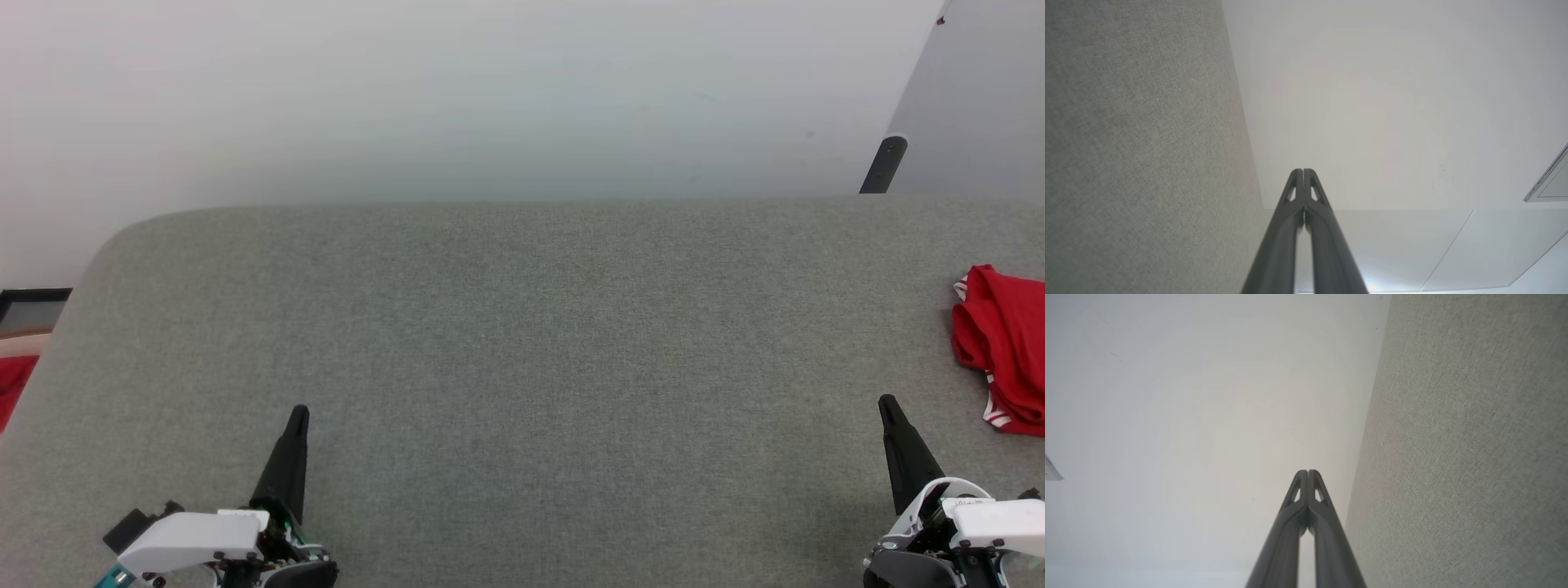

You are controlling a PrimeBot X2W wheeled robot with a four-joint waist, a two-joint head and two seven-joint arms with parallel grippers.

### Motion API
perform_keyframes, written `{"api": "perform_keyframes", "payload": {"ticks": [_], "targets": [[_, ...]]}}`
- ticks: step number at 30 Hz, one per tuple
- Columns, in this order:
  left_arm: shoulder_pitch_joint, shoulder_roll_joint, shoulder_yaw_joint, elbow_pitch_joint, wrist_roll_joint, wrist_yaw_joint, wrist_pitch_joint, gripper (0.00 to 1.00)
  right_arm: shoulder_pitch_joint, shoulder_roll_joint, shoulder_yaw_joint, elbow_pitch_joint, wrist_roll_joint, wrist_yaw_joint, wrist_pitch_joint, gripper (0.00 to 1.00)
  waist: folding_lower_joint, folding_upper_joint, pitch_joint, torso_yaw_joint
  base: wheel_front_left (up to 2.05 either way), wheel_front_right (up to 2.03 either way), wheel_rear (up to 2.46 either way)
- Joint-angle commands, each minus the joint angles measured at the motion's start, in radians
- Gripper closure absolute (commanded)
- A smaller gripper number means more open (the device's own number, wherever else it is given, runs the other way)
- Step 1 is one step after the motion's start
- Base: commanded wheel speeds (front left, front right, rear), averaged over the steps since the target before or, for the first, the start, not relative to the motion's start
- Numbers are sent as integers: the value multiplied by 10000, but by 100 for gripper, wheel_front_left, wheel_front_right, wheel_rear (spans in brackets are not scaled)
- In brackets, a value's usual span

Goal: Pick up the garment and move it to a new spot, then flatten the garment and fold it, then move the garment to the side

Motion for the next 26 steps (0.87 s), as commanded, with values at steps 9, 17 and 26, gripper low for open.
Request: {"api": "perform_keyframes", "payload": {"ticks": [9,17,26], "targets": [[-81,-5,27,6,0,-33,36,100,-30,18,-1,-24,42,2,19,100,0,0,0,0,0,0,0],[-81,-5,27,6,0,-33,35,100,-30,18,-1,-24,42,0,19,100,0,0,0,0,0,0,0],[-81,-6,27,6,1,-33,36,100,-30,18,0,-24,43,0,18,100,0,0,0,0,0,0,0]]}}
